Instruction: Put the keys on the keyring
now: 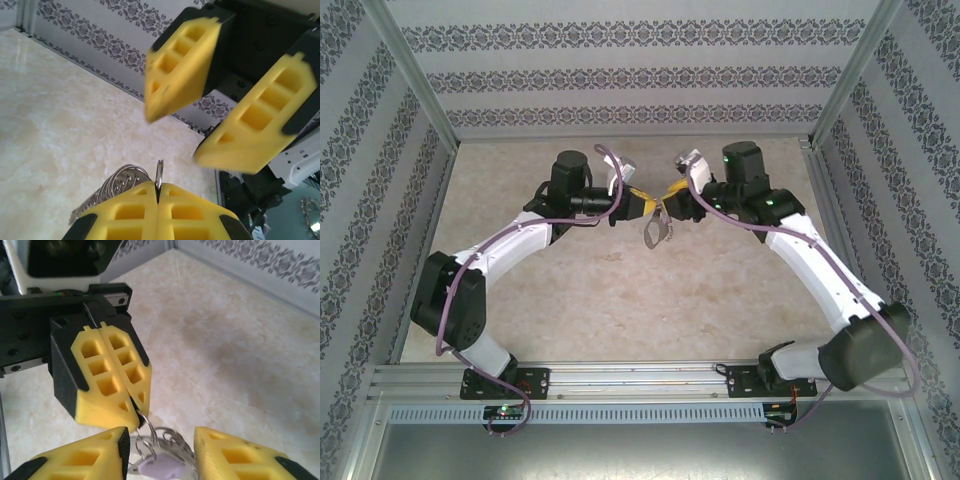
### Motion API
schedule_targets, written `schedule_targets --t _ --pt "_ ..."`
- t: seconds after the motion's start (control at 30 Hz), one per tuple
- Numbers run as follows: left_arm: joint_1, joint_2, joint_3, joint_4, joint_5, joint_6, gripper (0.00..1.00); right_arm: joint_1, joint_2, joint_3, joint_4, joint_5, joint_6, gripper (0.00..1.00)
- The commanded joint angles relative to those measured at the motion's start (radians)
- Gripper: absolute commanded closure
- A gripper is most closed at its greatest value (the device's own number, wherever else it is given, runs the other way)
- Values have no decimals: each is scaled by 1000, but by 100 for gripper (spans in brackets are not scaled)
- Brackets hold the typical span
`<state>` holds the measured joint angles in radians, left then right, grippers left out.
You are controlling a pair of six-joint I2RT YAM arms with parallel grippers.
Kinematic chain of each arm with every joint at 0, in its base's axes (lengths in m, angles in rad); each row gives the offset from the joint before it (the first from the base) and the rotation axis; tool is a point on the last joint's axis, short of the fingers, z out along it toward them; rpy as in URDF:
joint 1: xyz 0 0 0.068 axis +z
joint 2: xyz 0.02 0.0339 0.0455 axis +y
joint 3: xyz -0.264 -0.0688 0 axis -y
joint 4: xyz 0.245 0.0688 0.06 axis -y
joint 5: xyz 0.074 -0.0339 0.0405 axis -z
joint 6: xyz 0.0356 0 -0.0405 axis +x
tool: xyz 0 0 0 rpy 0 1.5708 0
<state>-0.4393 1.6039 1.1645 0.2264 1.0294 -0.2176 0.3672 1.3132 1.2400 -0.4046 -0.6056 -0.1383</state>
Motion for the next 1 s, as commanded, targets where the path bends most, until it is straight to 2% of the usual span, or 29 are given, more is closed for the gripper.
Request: schedule_targets --t 0.0,0.23,0.4,0.6,0.97 --pt "-9 -58 -16 122 -54 -7 100 -31 -105 -94 178 -32 130 57" --pt "-9 -84 -47 207 -80 -63 100 -24 -253 -391 447 78 274 51" --pt "-9 -94 -51 212 -86 -68 100 37 -286 -508 578 139 312 49" --pt "-9 -92 -56 245 -76 -90 100 105 -248 -509 633 211 306 48" --pt "-10 -95 -58 256 -64 -102 100 143 -163 -448 669 216 300 48"
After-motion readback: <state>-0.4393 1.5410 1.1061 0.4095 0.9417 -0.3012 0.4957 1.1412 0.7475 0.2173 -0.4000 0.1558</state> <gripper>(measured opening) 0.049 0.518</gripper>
